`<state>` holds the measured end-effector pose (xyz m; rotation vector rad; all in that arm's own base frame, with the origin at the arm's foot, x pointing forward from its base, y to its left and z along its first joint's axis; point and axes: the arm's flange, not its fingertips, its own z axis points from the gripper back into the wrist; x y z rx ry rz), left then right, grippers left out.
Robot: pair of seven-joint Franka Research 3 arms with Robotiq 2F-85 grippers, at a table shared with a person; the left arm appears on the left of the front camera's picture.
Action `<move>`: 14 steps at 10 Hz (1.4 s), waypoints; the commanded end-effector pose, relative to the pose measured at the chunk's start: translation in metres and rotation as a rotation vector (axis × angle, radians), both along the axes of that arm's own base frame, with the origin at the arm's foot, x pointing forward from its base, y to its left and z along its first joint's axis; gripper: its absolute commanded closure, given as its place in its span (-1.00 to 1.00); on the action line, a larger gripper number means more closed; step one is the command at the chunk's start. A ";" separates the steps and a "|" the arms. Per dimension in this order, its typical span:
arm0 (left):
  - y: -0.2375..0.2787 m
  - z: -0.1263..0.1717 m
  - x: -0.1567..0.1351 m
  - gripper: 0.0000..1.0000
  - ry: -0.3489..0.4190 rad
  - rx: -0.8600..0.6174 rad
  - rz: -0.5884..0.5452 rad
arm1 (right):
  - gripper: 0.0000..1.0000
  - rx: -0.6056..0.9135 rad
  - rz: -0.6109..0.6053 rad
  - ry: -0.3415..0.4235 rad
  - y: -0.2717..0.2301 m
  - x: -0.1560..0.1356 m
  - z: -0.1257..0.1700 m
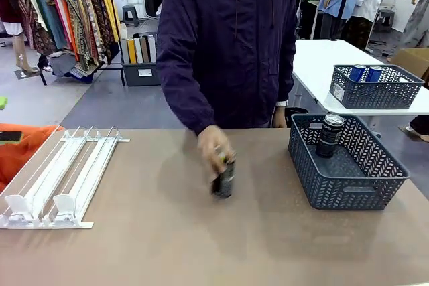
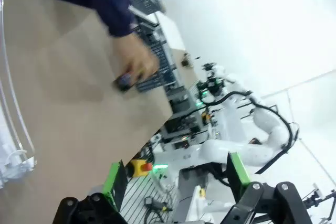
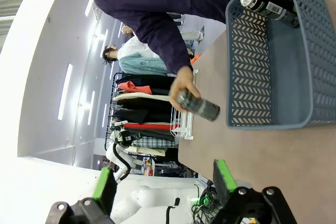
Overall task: Retrieve and store the cans from the dispenser.
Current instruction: Pick up one can from the Automatic Can Dispenser and place it in the middle of the table.
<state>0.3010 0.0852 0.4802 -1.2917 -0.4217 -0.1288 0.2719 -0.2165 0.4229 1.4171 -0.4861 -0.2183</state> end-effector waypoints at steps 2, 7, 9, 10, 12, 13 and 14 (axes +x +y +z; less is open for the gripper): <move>-0.001 0.006 -0.002 -1.00 -0.004 -0.045 0.007 | -1.00 0.000 0.001 -0.027 -0.001 0.002 0.003; -0.001 0.006 -0.002 -1.00 -0.004 -0.045 0.007 | -1.00 0.000 0.001 -0.027 -0.001 0.002 0.003; -0.001 0.006 -0.002 -1.00 -0.004 -0.045 0.007 | -1.00 0.000 0.001 -0.027 -0.001 0.002 0.003; -0.001 0.006 -0.002 -1.00 -0.004 -0.045 0.007 | -1.00 0.000 0.001 -0.027 -0.001 0.002 0.003; -0.001 0.006 -0.002 -1.00 -0.004 -0.045 0.007 | -1.00 0.000 0.001 -0.027 -0.001 0.002 0.003; -0.001 0.006 -0.002 -1.00 -0.004 -0.045 0.007 | -1.00 0.000 0.001 -0.027 -0.001 0.002 0.003; -0.001 0.006 -0.002 -1.00 -0.004 -0.045 0.007 | -1.00 0.000 0.001 -0.027 -0.001 0.002 0.003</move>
